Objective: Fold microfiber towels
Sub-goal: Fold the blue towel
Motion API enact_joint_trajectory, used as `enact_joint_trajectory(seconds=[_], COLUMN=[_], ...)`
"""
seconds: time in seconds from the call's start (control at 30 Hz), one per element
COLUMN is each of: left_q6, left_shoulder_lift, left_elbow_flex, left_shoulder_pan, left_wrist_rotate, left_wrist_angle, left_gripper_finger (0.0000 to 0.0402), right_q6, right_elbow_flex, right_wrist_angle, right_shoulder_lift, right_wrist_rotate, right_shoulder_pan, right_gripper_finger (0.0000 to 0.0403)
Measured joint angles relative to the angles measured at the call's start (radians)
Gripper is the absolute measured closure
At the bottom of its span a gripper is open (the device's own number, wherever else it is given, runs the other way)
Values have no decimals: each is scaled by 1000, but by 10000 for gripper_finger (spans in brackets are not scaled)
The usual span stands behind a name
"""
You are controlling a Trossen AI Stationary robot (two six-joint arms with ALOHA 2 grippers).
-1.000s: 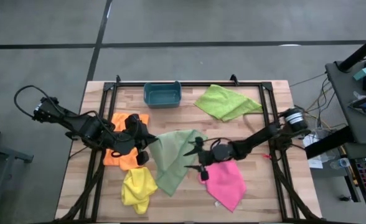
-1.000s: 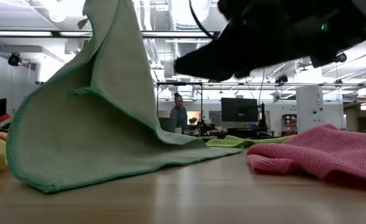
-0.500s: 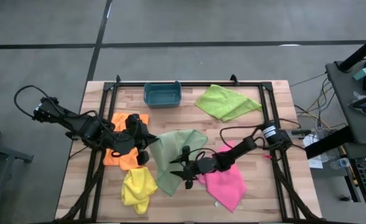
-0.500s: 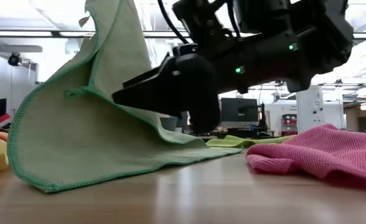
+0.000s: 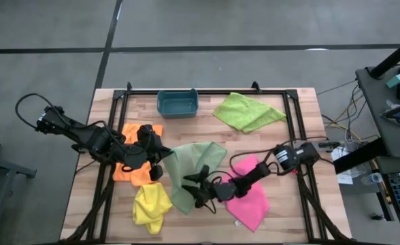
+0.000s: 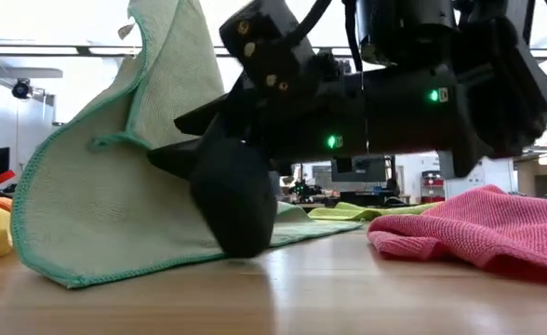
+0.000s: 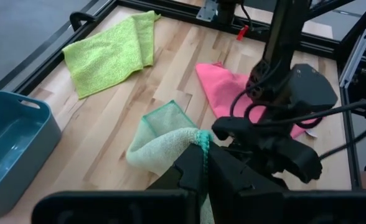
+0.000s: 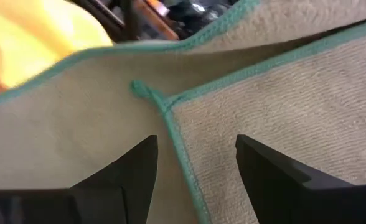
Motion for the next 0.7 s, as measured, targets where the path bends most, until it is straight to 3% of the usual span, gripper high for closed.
enact_joint_trajectory(seconds=[0.13,0.33,0.57,0.7], left_q6=[0,0,0,0], left_shoulder_lift=[0,0,0,0], left_elbow_flex=[0,0,0,-1], left_shoulder_pan=[0,0,0,0], left_wrist_rotate=[0,-2,-2,-2], left_wrist_angle=[6,10,19,133], left_gripper_finger=[402,402,402,402], right_q6=[-73,-164,-138,-109], right_elbow_flex=[57,108,107,106], right_wrist_angle=[115,148,131,121], right_shoulder_lift=[67,106,101,95], right_wrist_rotate=[93,97,90,102], right_shoulder_pan=[9,10,6,9], right_gripper_finger=[196,196,196,196])
